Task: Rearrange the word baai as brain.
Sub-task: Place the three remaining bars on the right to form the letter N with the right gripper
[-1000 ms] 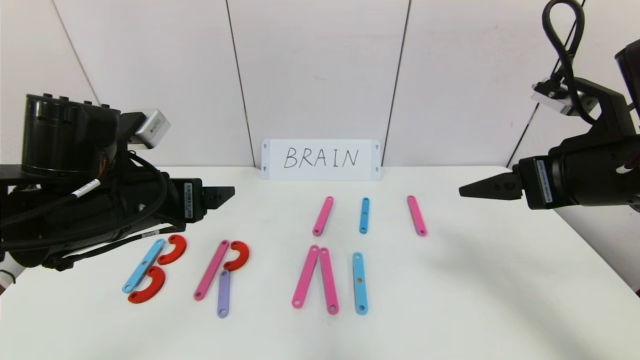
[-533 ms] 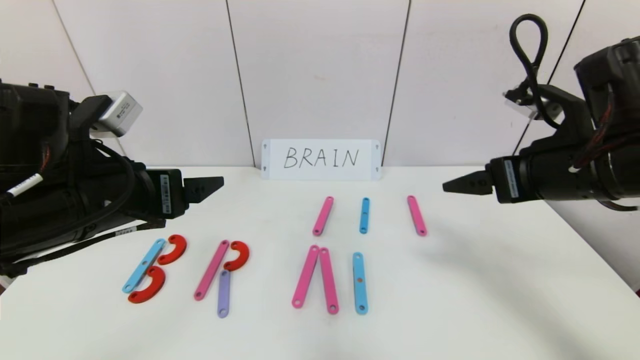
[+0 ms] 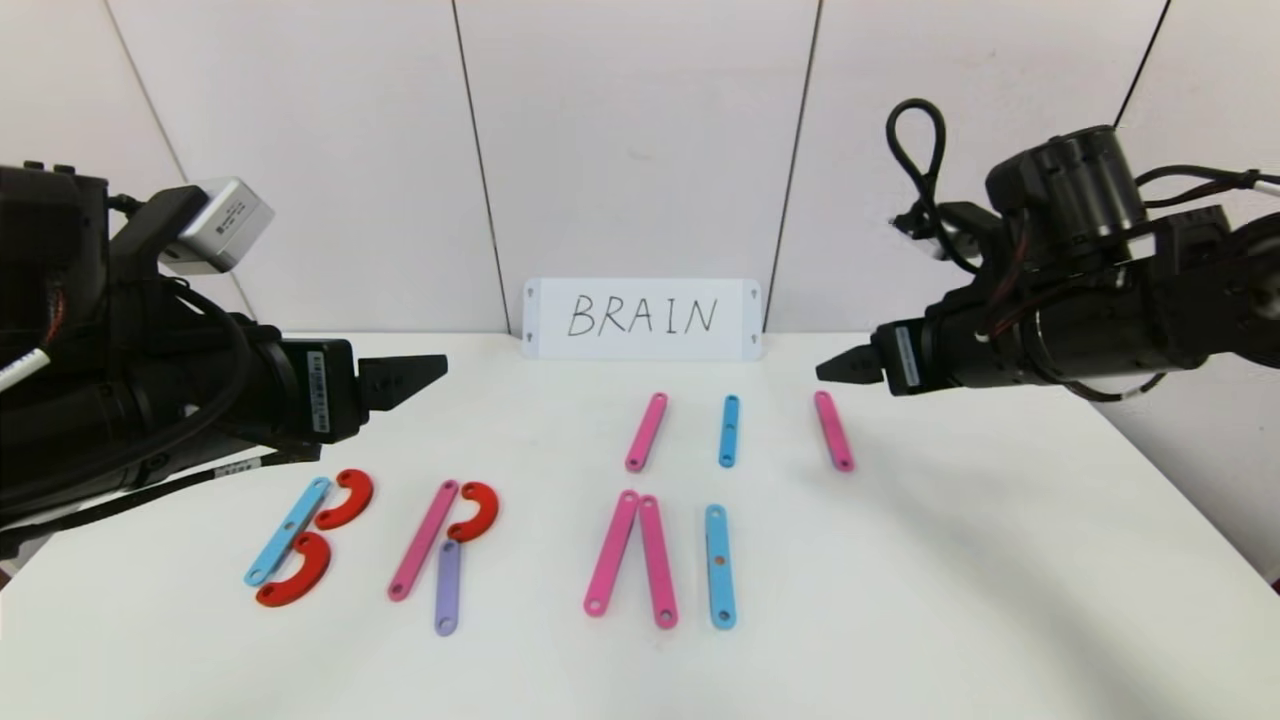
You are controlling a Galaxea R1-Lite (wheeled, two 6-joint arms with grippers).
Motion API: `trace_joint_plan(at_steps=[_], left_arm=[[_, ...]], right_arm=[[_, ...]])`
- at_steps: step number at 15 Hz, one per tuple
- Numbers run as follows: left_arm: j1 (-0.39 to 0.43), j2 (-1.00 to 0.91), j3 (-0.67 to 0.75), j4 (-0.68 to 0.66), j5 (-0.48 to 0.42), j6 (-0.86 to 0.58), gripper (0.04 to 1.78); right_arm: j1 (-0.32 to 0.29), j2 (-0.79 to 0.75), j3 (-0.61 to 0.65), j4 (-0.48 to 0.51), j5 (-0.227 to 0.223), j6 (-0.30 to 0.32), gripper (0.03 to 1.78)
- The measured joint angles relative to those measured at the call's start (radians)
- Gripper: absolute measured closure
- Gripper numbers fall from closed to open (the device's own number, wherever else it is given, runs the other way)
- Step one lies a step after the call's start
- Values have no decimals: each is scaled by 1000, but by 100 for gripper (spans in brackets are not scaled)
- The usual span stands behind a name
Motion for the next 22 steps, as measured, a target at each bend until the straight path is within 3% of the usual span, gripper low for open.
trace_joint_plan(at_steps=[5,9,22], left_arm=[[6,3,-1,-1,0,2,10],[14,13,-1,-5,-1,5,10],[46,14,-6,-7,-19,7,10]], right_arm=[[-16,115,-48,0,-12,7,8],[-19,193,-51,-4,-123,0,8],[-57,338,-70,-10,-127,7,8]])
